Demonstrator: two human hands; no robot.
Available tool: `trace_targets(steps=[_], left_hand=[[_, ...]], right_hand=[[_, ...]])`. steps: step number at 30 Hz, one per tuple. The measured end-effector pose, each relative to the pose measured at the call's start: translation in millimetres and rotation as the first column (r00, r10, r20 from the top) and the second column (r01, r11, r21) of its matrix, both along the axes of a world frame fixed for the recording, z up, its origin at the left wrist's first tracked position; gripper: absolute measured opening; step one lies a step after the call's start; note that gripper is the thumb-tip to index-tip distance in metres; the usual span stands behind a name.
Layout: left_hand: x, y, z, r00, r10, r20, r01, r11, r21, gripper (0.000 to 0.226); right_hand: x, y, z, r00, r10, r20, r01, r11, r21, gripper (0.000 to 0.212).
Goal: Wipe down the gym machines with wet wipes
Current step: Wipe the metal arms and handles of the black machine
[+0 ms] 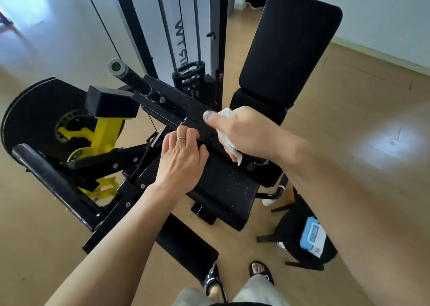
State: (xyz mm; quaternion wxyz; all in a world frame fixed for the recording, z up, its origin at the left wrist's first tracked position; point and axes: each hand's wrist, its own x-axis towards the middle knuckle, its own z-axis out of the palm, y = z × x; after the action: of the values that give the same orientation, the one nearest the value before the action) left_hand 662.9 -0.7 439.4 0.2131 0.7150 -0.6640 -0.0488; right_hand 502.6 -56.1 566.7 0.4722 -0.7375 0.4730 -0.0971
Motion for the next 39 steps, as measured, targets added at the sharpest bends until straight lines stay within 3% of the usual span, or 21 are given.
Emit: trace_targets(steps=[2, 3, 6, 8, 9, 11, 13, 15, 18, 22, 27, 31, 33, 35, 37, 39], left_hand=[[1, -2, -1, 1.000, -0.011, 0.003, 0.011, 1.000, 0.016, 0.020], [1, -2, -2, 1.000, -0.014, 0.009, 0.014, 1.000, 0.015, 0.020], [1, -3, -5, 1.000, -0.008, 0.015, 0.008, 1.000, 0.004, 0.022], [-1, -3, -5, 1.000, -0.001, 0.015, 0.001, 1.000, -0.009, 0.025], [-1, -2, -6, 1.000, 0.002, 0.012, -0.002, 1.000, -0.016, 0.027], [-3, -3, -6, 1.000, 0.006, 0.007, -0.006, 1.000, -0.030, 0.028], [-3, -4, -8, 1.000, 0.012, 0.011, -0.012, 0.999, -0.032, 0.027], [-2, -4, -9, 1.000, 0.013, 0.018, -0.012, 1.000, -0.027, 0.023], [-3, -4, -11, 0.999, 0.010, 0.031, -0.009, 0.999, -0.037, 0.020], [-2, -2, -9, 0.999, 0.008, 0.041, -0.006, 0.999, -0.052, 0.024], [0, -1, -9, 0.999, 0.002, 0.044, 0.002, 0.997, -0.084, 0.022], [-4, -2, -1, 1.000, 0.010, -0.020, -0.010, 1.000, 0.010, 0.015], [-12, -4, 16, 0.987, 0.021, -0.157, -0.009, 0.997, 0.076, 0.019], [-25, -7, 52, 0.881, 0.090, -0.464, -0.038, 0.992, 0.120, 0.019], [-41, -8, 91, 0.666, 0.045, -0.745, -0.045, 0.999, 0.019, 0.026], [-58, -7, 124, 0.552, -0.120, -0.825, -0.011, 0.988, -0.151, 0.035]], right_hand=[[-2, 15, -10, 0.974, -0.158, 0.163, 0.170, 0.983, -0.064, 0.076], [-1, 25, -18, 0.950, -0.231, 0.212, 0.272, 0.943, -0.191, 0.071], [7, 52, -44, 0.899, -0.319, 0.299, 0.437, 0.618, -0.654, 0.049], [9, 51, -54, 0.905, -0.309, 0.291, 0.408, 0.441, -0.800, 0.043], [8, 48, -56, 0.917, -0.294, 0.270, 0.374, 0.398, -0.838, 0.041], [5, 42, -48, 0.948, -0.254, 0.189, 0.288, 0.443, -0.849, 0.040], [1, 35, -31, 0.979, -0.174, 0.102, 0.191, 0.641, -0.743, 0.049], [-2, 25, -19, 0.991, -0.121, 0.059, 0.134, 0.859, -0.494, 0.054], [-4, 12, -12, 0.986, -0.086, 0.145, 0.113, 0.975, -0.189, 0.064], [-8, 18, -14, 0.932, -0.125, 0.339, 0.170, 0.980, -0.107, 0.067], [-19, 40, -61, 0.835, -0.242, 0.495, 0.363, 0.917, -0.164, 0.062], [-48, 41, -106, 0.905, -0.266, 0.332, 0.371, 0.875, -0.310, 0.071], [-54, 36, -110, 0.955, -0.228, 0.192, 0.292, 0.836, -0.463, 0.058], [-53, 31, -106, 0.977, -0.183, 0.109, 0.212, 0.798, -0.564, 0.058], [-44, 29, -96, 0.979, -0.161, 0.128, 0.205, 0.800, -0.563, 0.053], [-30, 31, -87, 0.964, -0.166, 0.210, 0.257, 0.791, -0.556, 0.041]])
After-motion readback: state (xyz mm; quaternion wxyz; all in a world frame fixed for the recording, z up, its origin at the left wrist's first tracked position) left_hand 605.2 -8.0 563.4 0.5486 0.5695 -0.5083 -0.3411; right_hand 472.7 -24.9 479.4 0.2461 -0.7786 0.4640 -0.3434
